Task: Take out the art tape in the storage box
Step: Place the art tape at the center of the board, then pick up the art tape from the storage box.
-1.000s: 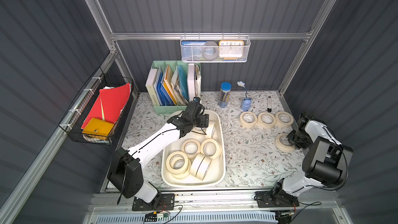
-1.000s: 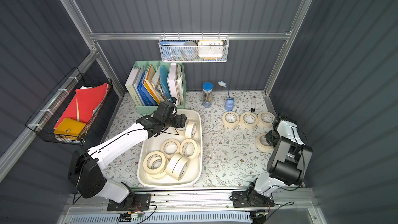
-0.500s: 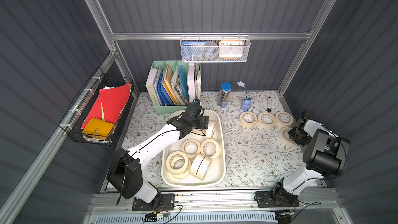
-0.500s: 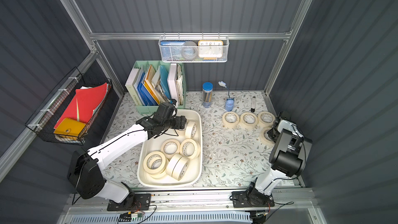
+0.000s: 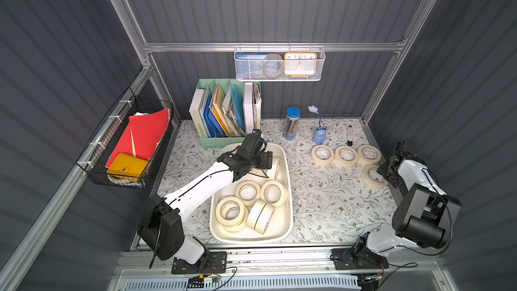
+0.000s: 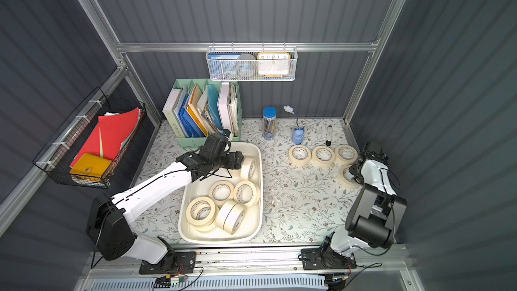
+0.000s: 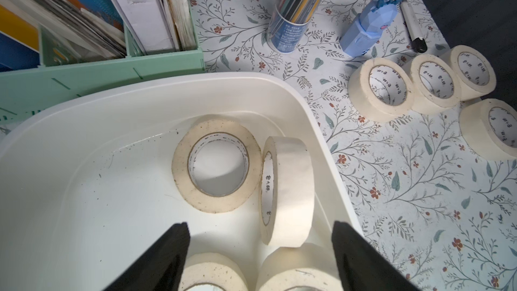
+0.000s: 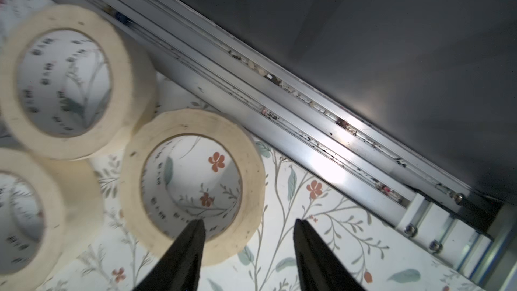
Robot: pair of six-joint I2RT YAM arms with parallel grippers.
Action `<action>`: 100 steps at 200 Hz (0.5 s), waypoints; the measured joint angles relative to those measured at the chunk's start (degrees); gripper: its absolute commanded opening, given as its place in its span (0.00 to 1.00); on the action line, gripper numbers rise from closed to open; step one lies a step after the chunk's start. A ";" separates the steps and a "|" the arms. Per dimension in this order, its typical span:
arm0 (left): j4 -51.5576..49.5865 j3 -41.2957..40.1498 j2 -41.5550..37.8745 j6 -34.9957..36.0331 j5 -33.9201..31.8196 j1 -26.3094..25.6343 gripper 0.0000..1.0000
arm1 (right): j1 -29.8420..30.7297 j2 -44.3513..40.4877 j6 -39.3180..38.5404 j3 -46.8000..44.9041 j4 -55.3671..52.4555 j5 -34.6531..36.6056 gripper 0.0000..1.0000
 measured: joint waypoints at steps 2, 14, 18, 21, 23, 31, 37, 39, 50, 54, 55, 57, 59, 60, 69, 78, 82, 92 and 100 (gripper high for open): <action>-0.04 0.09 0.02 0.00 0.02 -0.13 0.85 | 0.35 -0.74 -0.07 0.00 -0.26 -0.20 0.58; -0.37 1.07 0.24 0.00 0.04 -1.36 0.86 | 2.89 -4.31 -0.59 0.00 -1.57 -0.85 0.58; -0.39 1.49 0.50 0.00 0.04 -1.86 0.85 | 4.07 -5.31 -0.76 0.00 -2.12 -1.25 0.58; -0.39 1.75 0.68 0.00 0.04 -2.14 0.85 | 5.01 -6.10 -0.92 0.00 -2.56 -1.38 0.58; -0.39 1.97 0.90 0.00 0.11 -2.43 0.86 | 5.60 -6.47 -0.94 0.00 -2.80 -1.68 0.58; -0.42 2.80 1.77 0.00 0.11 -3.34 0.86 | 8.28 -7.91 -1.18 0.02 -3.98 -2.23 0.58; -0.37 3.37 2.58 0.00 0.20 -3.98 0.85 | 10.56 -8.79 -1.40 0.02 -4.98 -2.84 0.58; -0.39 3.58 2.91 0.00 0.20 -4.22 0.85 | 11.50 -9.03 -1.57 0.02 -5.35 -3.08 0.58; -0.48 4.46 4.79 -0.02 0.33 -5.14 0.85 | 15.37 -9.81 -2.03 0.02 -7.23 -4.28 0.58; -0.59 4.72 5.57 -0.07 0.50 -5.42 0.85 | 16.61 -9.97 -2.03 0.02 -7.85 -4.66 0.58; -0.61 4.76 5.70 -0.07 0.50 -5.46 0.85 | 16.83 -9.99 -2.05 0.02 -7.98 -4.79 0.58; -0.63 4.85 6.14 -0.11 0.52 -5.60 0.85 | 17.62 -10.05 -2.10 0.02 -8.41 -5.16 0.58; -0.68 4.92 6.51 -0.15 0.57 -5.66 0.85 | 18.08 -10.08 -2.12 0.02 -8.63 -5.29 0.58; -0.68 4.94 6.64 -0.13 0.59 -5.68 0.85 | 18.49 -10.12 -2.16 0.02 -8.90 -5.40 0.58; -0.83 4.96 8.17 -0.17 0.68 -5.84 0.85 | 20.76 -10.23 -2.25 0.02 -10.16 -6.16 0.58; -1.31 4.96 9.57 -0.20 0.59 -5.84 0.85 | 23.02 -10.32 -2.34 0.09 -11.39 -6.88 0.58; -1.49 4.96 10.05 -0.22 0.48 -5.84 0.85 | 23.93 -10.36 -2.38 0.09 -11.89 -7.06 0.58; -1.90 4.96 11.39 -0.22 0.04 -5.84 0.85 | 26.25 -10.47 -2.40 0.28 -13.18 -7.65 0.58; -2.12 4.96 12.15 -0.22 -0.37 -5.84 0.85 | 27.85 -10.54 -2.43 0.55 -14.08 -8.09 0.58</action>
